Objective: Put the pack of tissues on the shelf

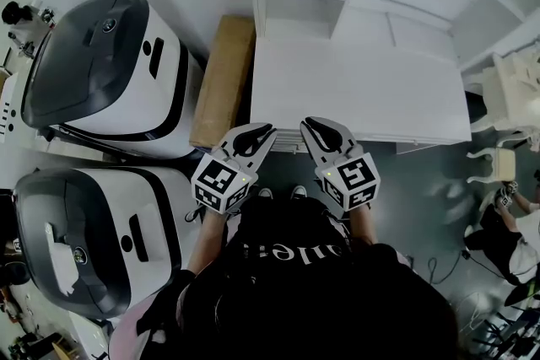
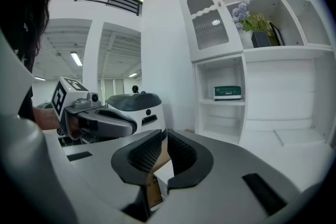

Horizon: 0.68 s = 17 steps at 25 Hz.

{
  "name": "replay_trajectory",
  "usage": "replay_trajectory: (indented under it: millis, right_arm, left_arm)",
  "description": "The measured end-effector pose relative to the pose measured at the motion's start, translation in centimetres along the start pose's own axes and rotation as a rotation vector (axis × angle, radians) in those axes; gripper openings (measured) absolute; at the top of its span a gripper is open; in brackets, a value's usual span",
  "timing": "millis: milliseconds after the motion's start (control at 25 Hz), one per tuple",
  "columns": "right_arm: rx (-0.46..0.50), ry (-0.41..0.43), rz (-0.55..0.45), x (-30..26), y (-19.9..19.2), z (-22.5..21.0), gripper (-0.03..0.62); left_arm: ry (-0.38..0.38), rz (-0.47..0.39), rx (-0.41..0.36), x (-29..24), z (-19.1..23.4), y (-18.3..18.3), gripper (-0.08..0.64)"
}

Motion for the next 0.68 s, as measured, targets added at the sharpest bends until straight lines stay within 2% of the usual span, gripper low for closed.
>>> replay_trajectory:
  millis: [680]
  right_arm:
    - [0.018, -0.001, 0.026, 0.0, -0.2, 1.1, 0.066]
  left_arm:
    - [-0.014, 0.012, 0.018, 0.9, 0.0, -0.5, 0.048]
Point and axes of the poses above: the fingertips, and each gripper's own axes: x backward along the fingers, z to its left, y out of its top, the point moved 9 cm from there along x, backward along the fingers, and after that the axes turned 5 degrees about -z, right-handed, at the moved point
